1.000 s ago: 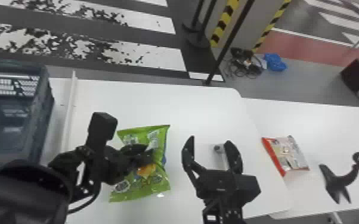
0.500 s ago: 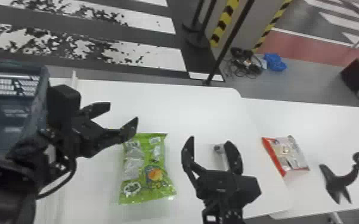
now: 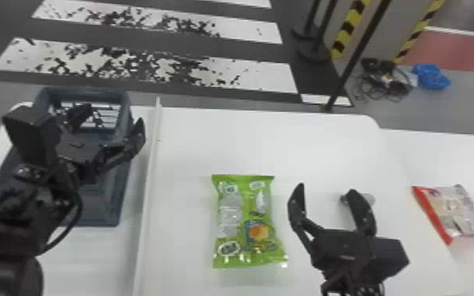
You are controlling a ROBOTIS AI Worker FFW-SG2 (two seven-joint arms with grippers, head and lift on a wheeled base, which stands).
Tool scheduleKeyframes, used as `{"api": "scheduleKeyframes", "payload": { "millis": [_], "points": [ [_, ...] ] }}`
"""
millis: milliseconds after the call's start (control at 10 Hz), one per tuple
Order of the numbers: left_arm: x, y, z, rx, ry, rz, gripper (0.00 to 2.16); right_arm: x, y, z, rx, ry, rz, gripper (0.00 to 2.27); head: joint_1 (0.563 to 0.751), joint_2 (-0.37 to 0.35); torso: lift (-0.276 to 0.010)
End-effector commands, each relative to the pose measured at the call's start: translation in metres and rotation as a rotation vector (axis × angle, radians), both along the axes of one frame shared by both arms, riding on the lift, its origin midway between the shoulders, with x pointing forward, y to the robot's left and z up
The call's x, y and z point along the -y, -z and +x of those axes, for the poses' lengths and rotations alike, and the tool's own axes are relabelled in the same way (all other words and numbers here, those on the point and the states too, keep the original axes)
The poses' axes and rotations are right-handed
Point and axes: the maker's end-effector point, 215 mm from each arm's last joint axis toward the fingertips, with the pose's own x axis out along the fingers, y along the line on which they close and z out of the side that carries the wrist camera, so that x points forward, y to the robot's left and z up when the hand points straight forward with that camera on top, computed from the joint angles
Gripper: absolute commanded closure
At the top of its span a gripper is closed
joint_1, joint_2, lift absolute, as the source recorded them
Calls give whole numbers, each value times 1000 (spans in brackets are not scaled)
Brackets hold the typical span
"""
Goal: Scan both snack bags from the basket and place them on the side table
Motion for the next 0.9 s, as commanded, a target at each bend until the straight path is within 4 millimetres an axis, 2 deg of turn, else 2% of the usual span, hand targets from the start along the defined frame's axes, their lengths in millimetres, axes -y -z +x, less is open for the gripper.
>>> {"api": "scheduleKeyframes", "payload": {
  "millis": [0,100,200,500,700,800],
  "points": [
    [-44,-15,-5,88,-82,15,73,-4,6,1,-20,-18,6,63,695,-104,-75],
    [-58,-31,-12,164,-101,5,76,-10,18,2,-66,-61,29,73,695,-56,-75],
    [-63,-36,-20,207,-105,7,76,-16,24,2,-92,-93,52,76,695,-15,-75],
    [-86,-15,-42,172,-130,-27,87,-32,53,-6,-244,-174,111,87,695,35,-75],
    [-99,-3,-51,146,-150,-22,97,-29,77,-18,-367,-191,185,90,695,62,-75],
    [-103,0,-54,138,-158,-26,97,-25,84,-25,-418,-205,286,90,695,77,-75]
  ]
}}
